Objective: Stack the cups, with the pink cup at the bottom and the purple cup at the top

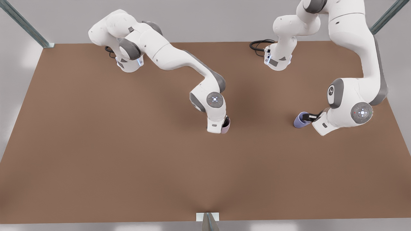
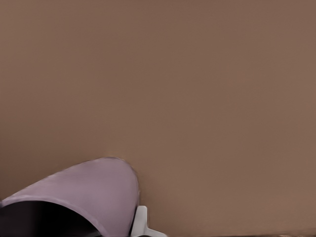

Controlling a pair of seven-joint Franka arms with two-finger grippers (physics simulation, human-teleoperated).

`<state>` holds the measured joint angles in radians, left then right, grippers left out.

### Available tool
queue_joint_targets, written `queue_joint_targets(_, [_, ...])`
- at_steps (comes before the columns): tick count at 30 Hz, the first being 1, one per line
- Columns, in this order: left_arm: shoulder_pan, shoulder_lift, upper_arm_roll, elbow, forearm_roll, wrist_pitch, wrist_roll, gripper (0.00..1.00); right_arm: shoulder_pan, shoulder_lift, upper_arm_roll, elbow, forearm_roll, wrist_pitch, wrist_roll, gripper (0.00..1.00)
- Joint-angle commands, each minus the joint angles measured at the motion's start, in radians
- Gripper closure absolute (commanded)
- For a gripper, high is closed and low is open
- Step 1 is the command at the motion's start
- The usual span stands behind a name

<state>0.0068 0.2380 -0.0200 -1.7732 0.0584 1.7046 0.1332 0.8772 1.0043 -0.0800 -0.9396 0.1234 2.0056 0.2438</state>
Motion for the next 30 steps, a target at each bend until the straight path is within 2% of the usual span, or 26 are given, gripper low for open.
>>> queue_joint_targets(1, [-0.001,-0.020,0.002,-0.101,-0.008,0.272,-0.006,0.00,0.017,0.059,-0.017,0.050,-0.002,-0.034,1.100,0.79])
queue_joint_targets(4, [-0.001,-0.035,0.015,-0.267,-0.015,0.474,-0.006,0.00,0.019,0.073,-0.014,0.055,-0.002,-0.039,1.115,0.79])
queue_joint_targets(8, [-0.001,-0.039,0.048,-0.423,-0.015,0.630,-0.004,0.00,0.020,0.073,-0.015,0.053,0.009,-0.045,1.114,0.79])
queue_joint_targets(9, [-0.001,-0.037,0.049,-0.448,-0.015,0.653,-0.004,0.00,0.020,0.073,-0.017,0.050,0.009,-0.042,1.114,0.68])
queue_joint_targets(10, [-0.001,-0.035,0.049,-0.459,-0.015,0.655,-0.004,0.00,0.019,0.073,-0.017,0.047,0.010,-0.033,1.111,0.32])
queue_joint_targets(11, [-0.001,-0.037,0.049,-0.470,-0.015,0.659,-0.004,0.00,0.019,0.073,-0.017,0.047,0.012,-0.031,1.111,0.22])
queue_joint_targets(13, [-0.001,-0.040,0.049,-0.473,-0.015,0.655,-0.004,0.00,0.016,0.073,-0.015,0.045,0.012,-0.030,1.111,0.16])
queue_joint_targets(30, [-0.002,-0.109,0.063,-0.592,-0.015,0.622,-0.006,0.00,0.019,0.042,-0.020,0.042,0.025,-0.064,1.106,0.15])
